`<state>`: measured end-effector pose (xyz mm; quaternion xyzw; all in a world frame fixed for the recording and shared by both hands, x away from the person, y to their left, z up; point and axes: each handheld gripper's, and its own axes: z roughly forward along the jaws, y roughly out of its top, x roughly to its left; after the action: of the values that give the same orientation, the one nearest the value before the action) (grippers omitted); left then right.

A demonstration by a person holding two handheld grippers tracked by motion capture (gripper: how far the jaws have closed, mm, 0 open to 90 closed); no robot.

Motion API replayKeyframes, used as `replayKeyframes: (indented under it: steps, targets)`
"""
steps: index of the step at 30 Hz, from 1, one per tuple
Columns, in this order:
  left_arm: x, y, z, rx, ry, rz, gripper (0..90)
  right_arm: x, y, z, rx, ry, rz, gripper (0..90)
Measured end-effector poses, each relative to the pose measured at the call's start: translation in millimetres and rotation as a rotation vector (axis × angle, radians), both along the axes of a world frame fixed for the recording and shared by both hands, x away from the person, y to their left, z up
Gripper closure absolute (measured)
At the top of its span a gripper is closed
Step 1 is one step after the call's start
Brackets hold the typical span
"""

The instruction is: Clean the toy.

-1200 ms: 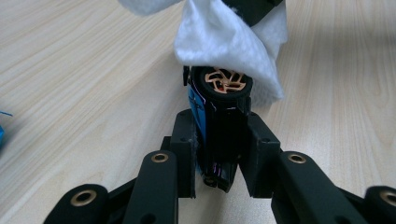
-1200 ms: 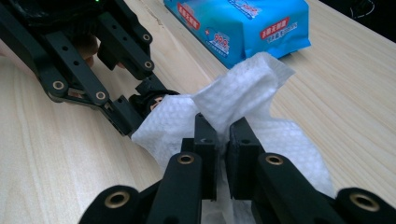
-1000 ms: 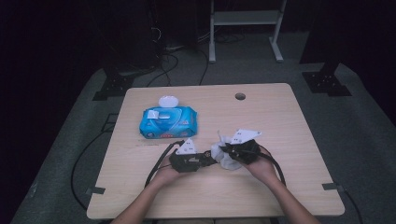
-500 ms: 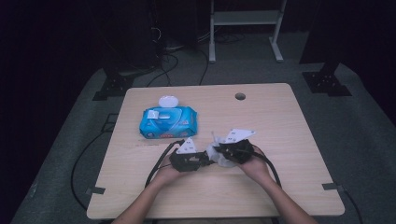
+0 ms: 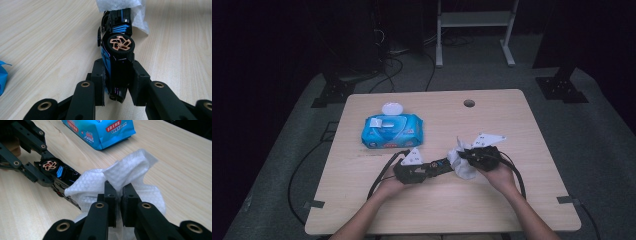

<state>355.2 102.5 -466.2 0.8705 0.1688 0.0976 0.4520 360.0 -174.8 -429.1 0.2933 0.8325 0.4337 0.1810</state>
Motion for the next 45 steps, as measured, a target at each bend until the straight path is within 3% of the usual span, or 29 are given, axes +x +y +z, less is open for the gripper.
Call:
replayKeyframes:
  steps: [2, 7, 14, 20, 26, 29, 36, 38, 39, 45]
  targets:
    - [0.2, 0.5, 0.2, 0.001, -0.001, 0.0, 69.1, -1.3, 4.0, 0.9, -0.027, -0.022, -0.002, 83.8]
    - [0.6, 1.6, 0.0, -0.002, 0.004, 0.003, 69.1, 0.0, 4.7, 0.3, -0.013, -0.017, -0.002, 83.8]
    - [1.6, 4.2, -0.2, -0.006, 0.011, 0.012, 68.7, -4.2, 20.0, 3.4, -0.052, -0.044, 0.018, 83.8]
    - [0.5, 2.0, -0.4, -0.007, 0.006, 0.012, 68.7, -2.7, 15.9, 2.7, -0.02, -0.016, 0.015, 83.8]
    - [1.1, 1.5, -0.9, -0.013, 0.008, 0.015, 68.8, -8.4, 41.1, 6.3, 0.035, -0.007, 0.107, 83.8]
    - [0.4, 1.6, -0.4, -0.007, 0.003, 0.013, 69.2, -9.7, 50.8, 1.8, -0.027, -0.021, 0.123, 83.8]
    - [3.1, 0.9, -0.4, -0.003, -0.001, 0.016, 69.3, -0.5, 10.5, 1.2, 0.007, -0.006, 0.022, 83.6]
    - [2.6, 0.4, -0.6, -0.006, 0.0, 0.018, 69.3, 0.9, 0.1, 0.5, -0.016, -0.017, -0.014, 83.6]
    - [2.3, 0.2, -0.4, -0.004, -0.001, 0.017, 69.3, 2.1, -4.9, 0.2, 0.006, -0.005, -0.02, 83.6]
    - [1.6, 0.2, 0.0, -0.002, 0.003, 0.019, 69.3, 6.6, -10.6, -2.3, 0.003, 0.005, -0.051, 83.6]
